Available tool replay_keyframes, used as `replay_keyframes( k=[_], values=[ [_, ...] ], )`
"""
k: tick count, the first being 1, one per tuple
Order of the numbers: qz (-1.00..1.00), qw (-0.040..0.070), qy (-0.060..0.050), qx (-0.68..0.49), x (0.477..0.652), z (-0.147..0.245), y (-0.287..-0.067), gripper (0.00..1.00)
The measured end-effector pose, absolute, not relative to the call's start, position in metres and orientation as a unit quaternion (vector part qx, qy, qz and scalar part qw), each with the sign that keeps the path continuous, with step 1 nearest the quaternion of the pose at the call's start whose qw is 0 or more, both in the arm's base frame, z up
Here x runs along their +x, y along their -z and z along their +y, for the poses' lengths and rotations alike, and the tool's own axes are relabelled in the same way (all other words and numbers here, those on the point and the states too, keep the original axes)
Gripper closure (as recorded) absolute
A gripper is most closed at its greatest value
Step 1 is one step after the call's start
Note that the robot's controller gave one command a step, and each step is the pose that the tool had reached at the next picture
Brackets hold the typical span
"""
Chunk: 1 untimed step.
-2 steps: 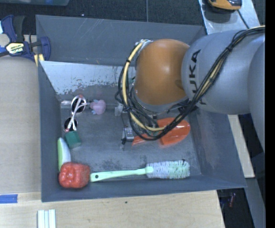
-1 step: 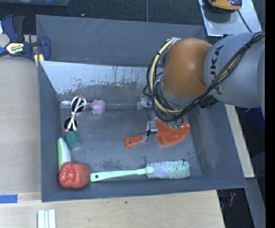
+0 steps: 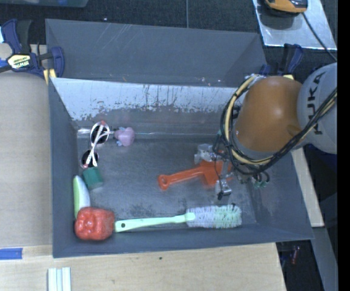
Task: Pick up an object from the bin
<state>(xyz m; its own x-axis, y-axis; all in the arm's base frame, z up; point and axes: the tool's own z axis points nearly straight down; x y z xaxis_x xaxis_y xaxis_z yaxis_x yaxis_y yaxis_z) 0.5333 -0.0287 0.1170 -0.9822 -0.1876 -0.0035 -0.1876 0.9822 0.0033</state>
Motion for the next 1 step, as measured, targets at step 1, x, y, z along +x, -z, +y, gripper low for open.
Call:
replay_keyframes(
  k=[1],
  values=[
    [1.000, 0.008, 0.002, -0.027, 0.5856, -0.0743, -0.1207, 0.00]
  ],
)
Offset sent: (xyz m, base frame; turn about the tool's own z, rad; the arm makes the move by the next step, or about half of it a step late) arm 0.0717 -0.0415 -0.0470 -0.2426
